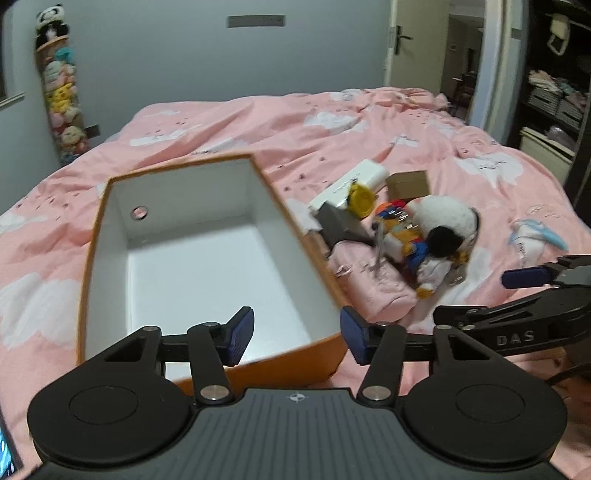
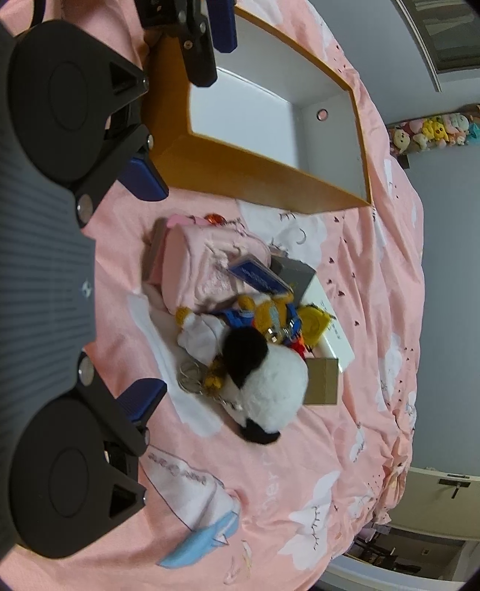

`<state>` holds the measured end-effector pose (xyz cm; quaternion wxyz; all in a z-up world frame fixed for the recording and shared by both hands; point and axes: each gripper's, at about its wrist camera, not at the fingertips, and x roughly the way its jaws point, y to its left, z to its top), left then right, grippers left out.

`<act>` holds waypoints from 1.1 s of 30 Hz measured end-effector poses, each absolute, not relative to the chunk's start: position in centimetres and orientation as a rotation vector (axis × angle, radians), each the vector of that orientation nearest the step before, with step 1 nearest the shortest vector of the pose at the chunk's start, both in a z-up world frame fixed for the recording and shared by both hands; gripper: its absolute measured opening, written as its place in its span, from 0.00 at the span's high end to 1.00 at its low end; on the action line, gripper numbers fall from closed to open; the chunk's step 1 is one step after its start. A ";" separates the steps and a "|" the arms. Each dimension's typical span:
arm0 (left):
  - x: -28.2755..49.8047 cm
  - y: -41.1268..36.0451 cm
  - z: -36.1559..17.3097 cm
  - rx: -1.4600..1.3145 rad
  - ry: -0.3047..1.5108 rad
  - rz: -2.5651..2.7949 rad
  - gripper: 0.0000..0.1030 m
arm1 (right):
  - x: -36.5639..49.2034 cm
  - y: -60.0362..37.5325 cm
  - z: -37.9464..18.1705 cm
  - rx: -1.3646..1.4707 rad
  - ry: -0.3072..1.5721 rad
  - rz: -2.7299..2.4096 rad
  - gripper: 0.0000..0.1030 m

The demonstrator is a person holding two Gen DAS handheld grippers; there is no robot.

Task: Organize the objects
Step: 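Move both tools toward the pile of keychains and pouches, then grasp the orange bear keychain with left tool while right tool grasps white plush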

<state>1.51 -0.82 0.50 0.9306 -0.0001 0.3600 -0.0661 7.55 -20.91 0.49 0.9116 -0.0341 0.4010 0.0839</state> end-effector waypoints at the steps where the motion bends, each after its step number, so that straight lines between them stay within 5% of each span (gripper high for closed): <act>1: 1.9 -1.1 0.9 0.006 0.737 -0.160 0.46 | 7.8 -21.1 0.6 -0.072 0.824 0.173 0.08; 8: 6.0 -3.6 2.2 -0.015 0.803 -0.333 0.62 | 10.3 -23.1 2.0 -0.110 0.796 0.169 0.34; 16: 10.7 -5.9 1.3 -0.063 0.892 -0.396 0.70 | 14.9 -23.1 2.8 -0.251 0.771 0.202 0.44; 31: 16.5 -8.3 -2.0 -0.187 1.058 -0.436 0.70 | 19.3 -24.4 -1.2 -0.468 0.811 0.223 0.28; 33: 17.3 -8.5 -2.7 -0.218 1.081 -0.421 0.63 | 19.7 -25.0 -1.1 -0.447 0.813 0.234 0.27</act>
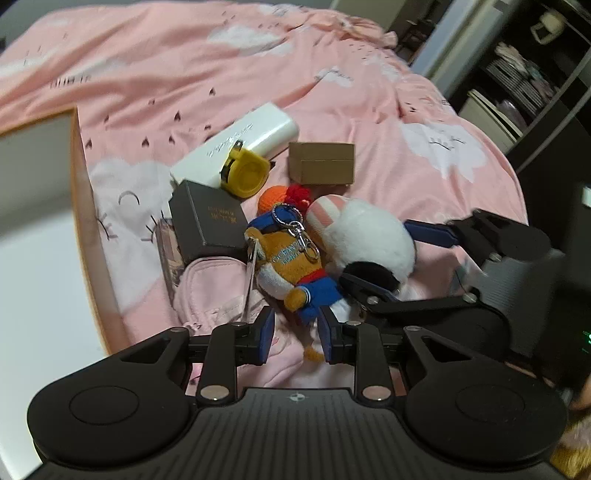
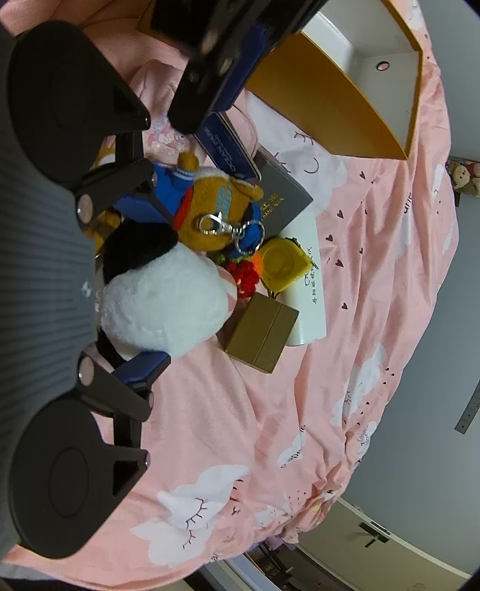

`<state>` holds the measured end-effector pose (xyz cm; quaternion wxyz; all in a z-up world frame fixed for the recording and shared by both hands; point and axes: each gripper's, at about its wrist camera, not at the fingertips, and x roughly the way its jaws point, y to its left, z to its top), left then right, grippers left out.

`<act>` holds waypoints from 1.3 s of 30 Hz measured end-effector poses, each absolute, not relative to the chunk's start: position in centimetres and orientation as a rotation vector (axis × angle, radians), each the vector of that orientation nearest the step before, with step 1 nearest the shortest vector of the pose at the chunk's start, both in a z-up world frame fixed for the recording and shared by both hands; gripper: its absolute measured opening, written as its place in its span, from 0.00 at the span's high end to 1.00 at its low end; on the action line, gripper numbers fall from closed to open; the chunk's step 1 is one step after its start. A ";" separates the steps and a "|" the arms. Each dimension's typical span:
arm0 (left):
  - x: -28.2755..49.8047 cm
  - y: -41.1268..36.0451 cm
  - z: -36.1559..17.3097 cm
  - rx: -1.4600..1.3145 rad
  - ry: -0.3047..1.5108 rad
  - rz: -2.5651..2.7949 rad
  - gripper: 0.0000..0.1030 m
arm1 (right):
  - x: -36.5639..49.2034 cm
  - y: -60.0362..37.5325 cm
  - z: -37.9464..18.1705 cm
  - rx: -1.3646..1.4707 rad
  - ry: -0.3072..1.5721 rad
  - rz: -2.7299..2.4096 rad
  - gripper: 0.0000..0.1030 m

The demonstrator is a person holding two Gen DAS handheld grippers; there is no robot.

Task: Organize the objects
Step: 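Grasp the orange bear keychain with left tool while right tool grasps white plush, then carry both held keychains over into the orange shoebox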

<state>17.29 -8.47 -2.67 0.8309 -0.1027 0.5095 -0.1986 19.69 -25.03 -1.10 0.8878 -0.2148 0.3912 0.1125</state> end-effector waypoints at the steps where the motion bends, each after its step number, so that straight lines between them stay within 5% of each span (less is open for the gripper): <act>1: 17.7 -8.6 -3.0 -0.236 1.095 -0.413 0.57 | 20.0 -25.4 -1.0 -0.428 0.818 0.241 0.27; 12: 20.7 -9.3 -6.7 -0.402 1.168 -0.304 0.40 | 21.6 -29.1 -1.4 -0.215 0.870 0.283 0.26; 25: 21.0 -10.7 -7.3 -0.377 1.104 -0.302 0.50 | 21.4 -29.2 -1.8 -0.181 0.875 0.266 0.27; 39: 16.4 -6.6 0.0 -0.361 0.904 -0.371 0.54 | 18.0 -29.2 3.3 0.063 0.812 0.262 0.37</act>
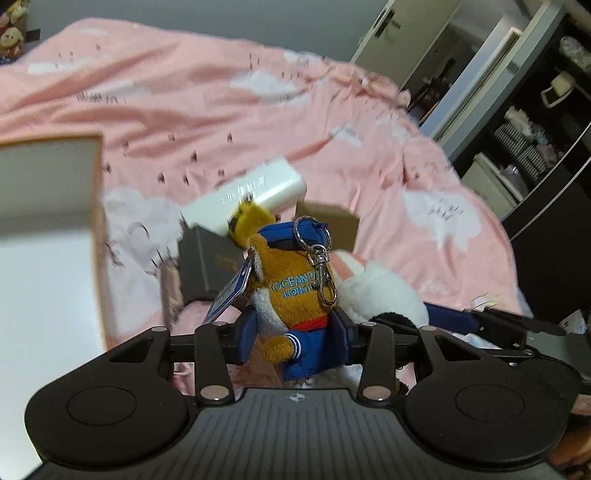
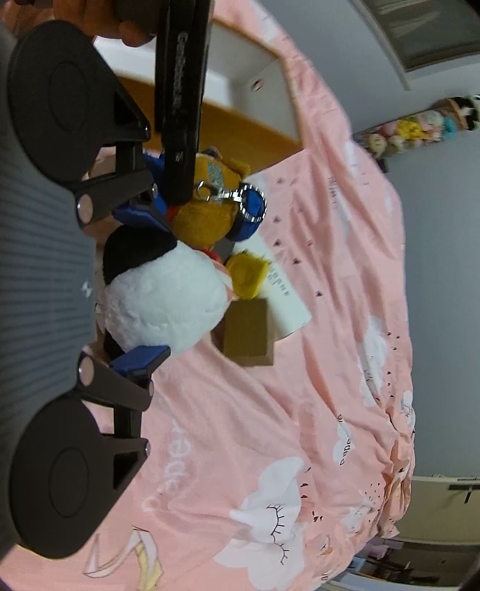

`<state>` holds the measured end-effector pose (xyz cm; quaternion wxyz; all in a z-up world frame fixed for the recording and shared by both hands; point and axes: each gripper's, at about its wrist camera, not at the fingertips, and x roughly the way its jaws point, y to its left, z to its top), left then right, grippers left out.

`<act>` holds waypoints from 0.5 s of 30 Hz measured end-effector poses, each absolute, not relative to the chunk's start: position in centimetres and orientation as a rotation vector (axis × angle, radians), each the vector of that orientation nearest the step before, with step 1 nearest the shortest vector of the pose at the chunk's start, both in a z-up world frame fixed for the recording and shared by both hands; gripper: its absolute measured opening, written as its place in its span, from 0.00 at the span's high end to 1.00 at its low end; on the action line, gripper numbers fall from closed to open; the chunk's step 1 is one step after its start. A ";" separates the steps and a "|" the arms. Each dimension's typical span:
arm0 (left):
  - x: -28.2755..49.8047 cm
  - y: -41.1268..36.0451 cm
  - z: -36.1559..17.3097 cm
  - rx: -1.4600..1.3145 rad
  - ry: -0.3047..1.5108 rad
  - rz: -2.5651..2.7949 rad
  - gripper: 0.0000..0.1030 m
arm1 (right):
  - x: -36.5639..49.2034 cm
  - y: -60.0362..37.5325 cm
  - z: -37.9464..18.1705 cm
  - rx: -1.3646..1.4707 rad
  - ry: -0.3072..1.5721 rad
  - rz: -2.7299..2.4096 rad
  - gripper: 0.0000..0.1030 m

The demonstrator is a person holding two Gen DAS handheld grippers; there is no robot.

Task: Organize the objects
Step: 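Carry both held keychains over into the orange shoebox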

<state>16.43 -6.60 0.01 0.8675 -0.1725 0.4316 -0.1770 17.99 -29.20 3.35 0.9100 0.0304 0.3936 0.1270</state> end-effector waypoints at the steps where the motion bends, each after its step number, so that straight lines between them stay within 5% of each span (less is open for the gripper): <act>1: 16.0 -6.0 0.8 -0.362 0.889 -0.375 0.54 | 17.7 -29.2 3.8 0.085 0.803 0.268 0.37; 15: 10.9 3.7 8.4 -0.245 0.808 -0.265 0.53 | 15.7 -21.5 10.4 0.301 0.674 0.571 0.37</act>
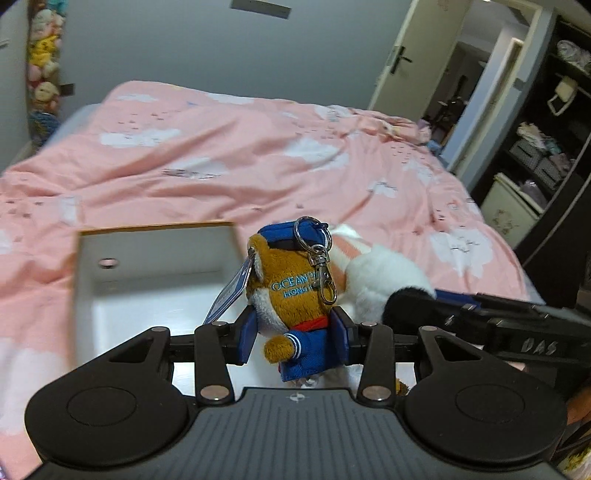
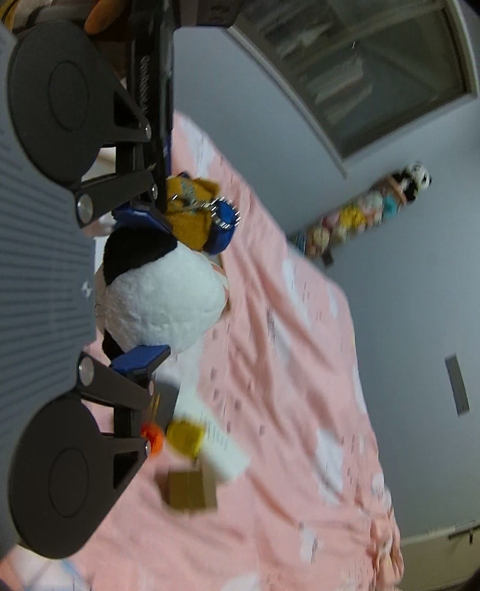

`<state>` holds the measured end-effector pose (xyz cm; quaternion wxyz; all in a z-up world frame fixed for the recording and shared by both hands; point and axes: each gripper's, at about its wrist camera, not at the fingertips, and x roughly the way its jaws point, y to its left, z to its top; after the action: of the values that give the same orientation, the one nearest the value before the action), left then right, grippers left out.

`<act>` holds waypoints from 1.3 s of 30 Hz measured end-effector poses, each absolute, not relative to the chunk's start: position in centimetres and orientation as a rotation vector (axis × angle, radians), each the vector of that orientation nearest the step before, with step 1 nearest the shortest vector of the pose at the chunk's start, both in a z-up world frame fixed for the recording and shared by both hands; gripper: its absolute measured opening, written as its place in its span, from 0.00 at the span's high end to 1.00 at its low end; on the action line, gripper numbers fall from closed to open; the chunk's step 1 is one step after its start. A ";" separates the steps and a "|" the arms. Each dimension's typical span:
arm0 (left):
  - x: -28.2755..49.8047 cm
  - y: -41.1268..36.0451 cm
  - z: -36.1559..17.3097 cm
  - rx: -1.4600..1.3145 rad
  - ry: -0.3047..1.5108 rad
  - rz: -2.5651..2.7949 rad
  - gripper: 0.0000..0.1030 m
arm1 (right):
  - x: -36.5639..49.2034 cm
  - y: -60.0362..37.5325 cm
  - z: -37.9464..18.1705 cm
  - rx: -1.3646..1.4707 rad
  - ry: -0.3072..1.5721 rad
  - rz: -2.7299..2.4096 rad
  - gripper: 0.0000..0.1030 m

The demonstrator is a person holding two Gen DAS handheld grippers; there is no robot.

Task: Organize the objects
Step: 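Carry both held keychains over into the orange shoebox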

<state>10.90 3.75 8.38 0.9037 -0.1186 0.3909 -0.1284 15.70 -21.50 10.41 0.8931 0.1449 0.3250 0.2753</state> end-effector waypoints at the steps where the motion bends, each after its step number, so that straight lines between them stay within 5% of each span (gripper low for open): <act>1: 10.7 4.6 8.4 -0.241 0.815 -0.246 0.53 | 15.8 -20.8 10.6 0.316 0.675 0.591 0.37; 17: 11.8 7.9 -1.2 -0.317 1.081 -0.128 0.54 | 16.1 -13.9 2.9 0.351 0.988 0.602 0.37; 18: 11.5 8.2 -1.6 -0.323 1.088 -0.129 0.59 | 16.4 -13.6 2.4 0.351 1.007 0.598 0.37; 19: 11.6 8.3 -1.9 -0.321 1.093 -0.126 0.76 | 16.6 -13.3 2.0 0.350 1.022 0.595 0.38; 21: 11.9 8.3 -2.4 -0.337 1.111 -0.161 0.89 | 16.9 -12.8 1.1 0.357 1.055 0.601 0.60; 32: 12.5 7.8 -3.9 -0.273 1.178 -0.172 0.87 | 17.1 -11.5 0.1 0.252 1.116 0.608 0.61; 39: 12.7 8.7 -4.4 -0.272 1.192 -0.140 0.68 | 17.2 -8.7 0.1 -0.064 1.057 0.678 0.50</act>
<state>12.66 8.72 -4.45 0.8165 -0.1275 0.5593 -0.0658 17.17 -8.73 0.10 0.8088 -0.0300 0.4945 0.3169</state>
